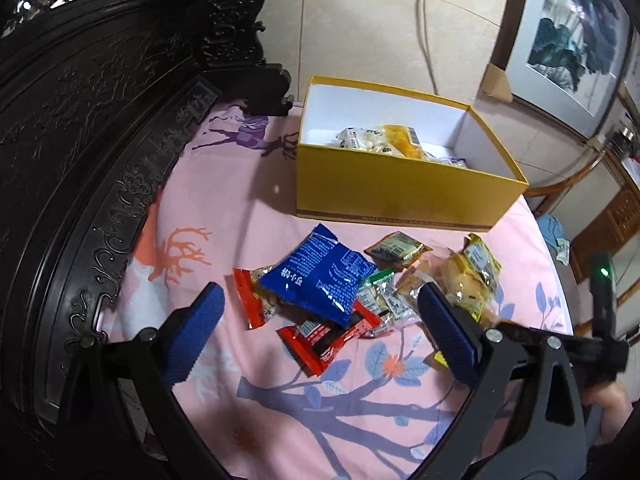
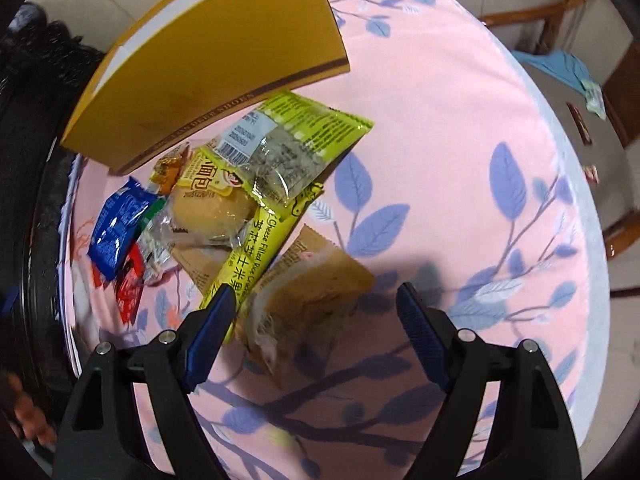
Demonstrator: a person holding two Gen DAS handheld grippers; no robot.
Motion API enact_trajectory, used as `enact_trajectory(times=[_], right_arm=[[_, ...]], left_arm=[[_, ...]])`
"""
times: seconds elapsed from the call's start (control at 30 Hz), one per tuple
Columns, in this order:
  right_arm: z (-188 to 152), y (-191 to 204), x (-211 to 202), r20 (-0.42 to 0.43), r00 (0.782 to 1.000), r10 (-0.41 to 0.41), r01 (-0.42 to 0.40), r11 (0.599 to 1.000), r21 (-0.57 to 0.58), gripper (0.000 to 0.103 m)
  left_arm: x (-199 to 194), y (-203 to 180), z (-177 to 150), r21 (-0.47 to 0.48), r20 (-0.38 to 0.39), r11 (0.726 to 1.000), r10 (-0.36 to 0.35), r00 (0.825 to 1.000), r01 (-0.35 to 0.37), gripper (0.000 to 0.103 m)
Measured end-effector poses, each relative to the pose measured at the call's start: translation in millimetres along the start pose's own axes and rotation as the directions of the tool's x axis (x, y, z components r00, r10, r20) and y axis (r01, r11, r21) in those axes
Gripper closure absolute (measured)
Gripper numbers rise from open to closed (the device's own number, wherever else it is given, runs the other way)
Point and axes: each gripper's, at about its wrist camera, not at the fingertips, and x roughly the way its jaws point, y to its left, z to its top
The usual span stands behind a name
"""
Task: Organize snacks
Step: 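Grasp the brown pastry pack with the right tool while the left tool grasps the blue bag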
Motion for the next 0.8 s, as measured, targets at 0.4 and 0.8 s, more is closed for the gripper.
enact_trajectory(times=[0.4, 0.8], right_arm=[[-18, 17, 15, 0.009, 0.999, -0.053, 0.053, 0.998, 0.034, 0.052], [-25, 35, 25, 0.026, 0.992, -0.125, 0.126, 0.991, -0.055, 0.054]], left_arm=[[-1, 50, -17, -0.085, -0.046, 0.996, -0.010, 0.999, 0.006, 0.004], [31, 36, -12, -0.050, -0.095, 0.999, -0.010, 0.995, 0.005, 0.004]])
